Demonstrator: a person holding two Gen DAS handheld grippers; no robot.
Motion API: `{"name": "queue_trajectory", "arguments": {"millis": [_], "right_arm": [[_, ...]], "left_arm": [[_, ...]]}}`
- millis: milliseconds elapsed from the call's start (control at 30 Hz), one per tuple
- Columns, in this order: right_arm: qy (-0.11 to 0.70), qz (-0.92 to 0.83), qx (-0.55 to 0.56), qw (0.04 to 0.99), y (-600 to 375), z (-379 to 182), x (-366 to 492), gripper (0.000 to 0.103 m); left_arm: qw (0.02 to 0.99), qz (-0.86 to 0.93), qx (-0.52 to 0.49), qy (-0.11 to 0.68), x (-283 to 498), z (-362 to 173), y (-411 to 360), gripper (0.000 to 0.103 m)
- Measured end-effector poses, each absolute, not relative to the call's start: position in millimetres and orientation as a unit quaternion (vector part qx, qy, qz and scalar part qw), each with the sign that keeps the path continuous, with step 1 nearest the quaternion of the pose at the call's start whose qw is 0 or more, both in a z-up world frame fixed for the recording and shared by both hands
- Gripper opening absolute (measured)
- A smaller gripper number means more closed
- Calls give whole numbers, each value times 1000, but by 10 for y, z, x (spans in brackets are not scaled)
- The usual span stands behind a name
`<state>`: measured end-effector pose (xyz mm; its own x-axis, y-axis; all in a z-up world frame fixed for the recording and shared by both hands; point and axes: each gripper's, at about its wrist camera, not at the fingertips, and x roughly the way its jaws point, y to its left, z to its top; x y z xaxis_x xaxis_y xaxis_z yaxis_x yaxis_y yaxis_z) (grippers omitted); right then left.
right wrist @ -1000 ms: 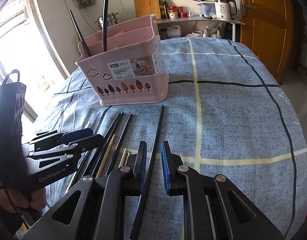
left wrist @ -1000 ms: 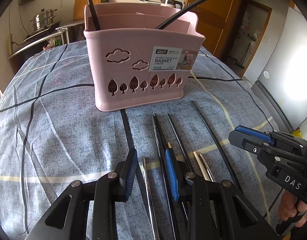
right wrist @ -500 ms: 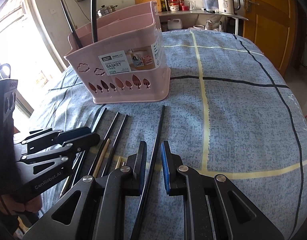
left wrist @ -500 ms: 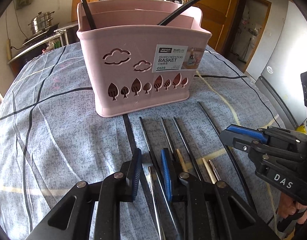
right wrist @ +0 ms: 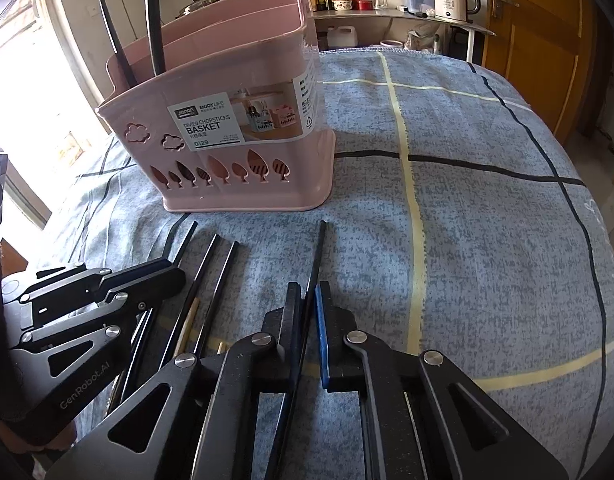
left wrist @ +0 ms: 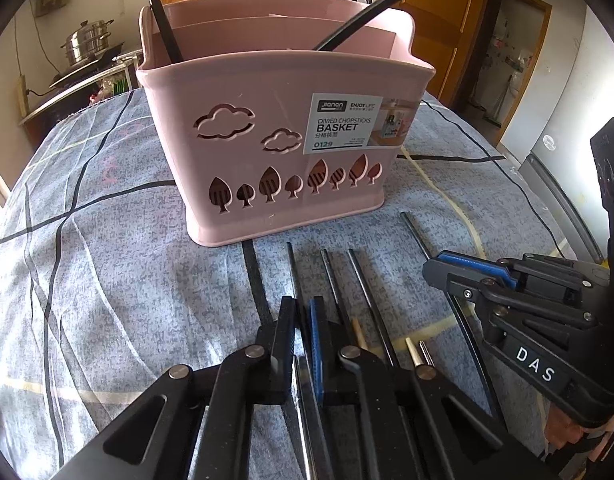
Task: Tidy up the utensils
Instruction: 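Close the left tool on a chopstick while the right tool grasps another, then lift both held chopsticks and carry them over the pink basket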
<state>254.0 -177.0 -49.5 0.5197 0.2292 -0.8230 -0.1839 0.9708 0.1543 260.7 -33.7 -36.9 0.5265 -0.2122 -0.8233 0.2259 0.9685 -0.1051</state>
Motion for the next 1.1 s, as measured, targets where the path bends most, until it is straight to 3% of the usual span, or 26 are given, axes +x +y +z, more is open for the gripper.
{"name": "queue_trajectory", "arguments": {"millis": [300, 833, 1100], "right_arm": [[459, 130, 40, 878, -1835, -290, 2466, 6], [358, 143, 56, 921, -1949, 700, 2211, 5], [320, 142, 51, 935, -1968, 1030, 2084, 5]], "left_arm": [[883, -145, -39, 445, 2517, -75, -230, 4], [920, -168, -54, 349, 2198, 1035, -69, 4], [931, -165, -56, 321, 2127, 1333, 56, 4]]}}
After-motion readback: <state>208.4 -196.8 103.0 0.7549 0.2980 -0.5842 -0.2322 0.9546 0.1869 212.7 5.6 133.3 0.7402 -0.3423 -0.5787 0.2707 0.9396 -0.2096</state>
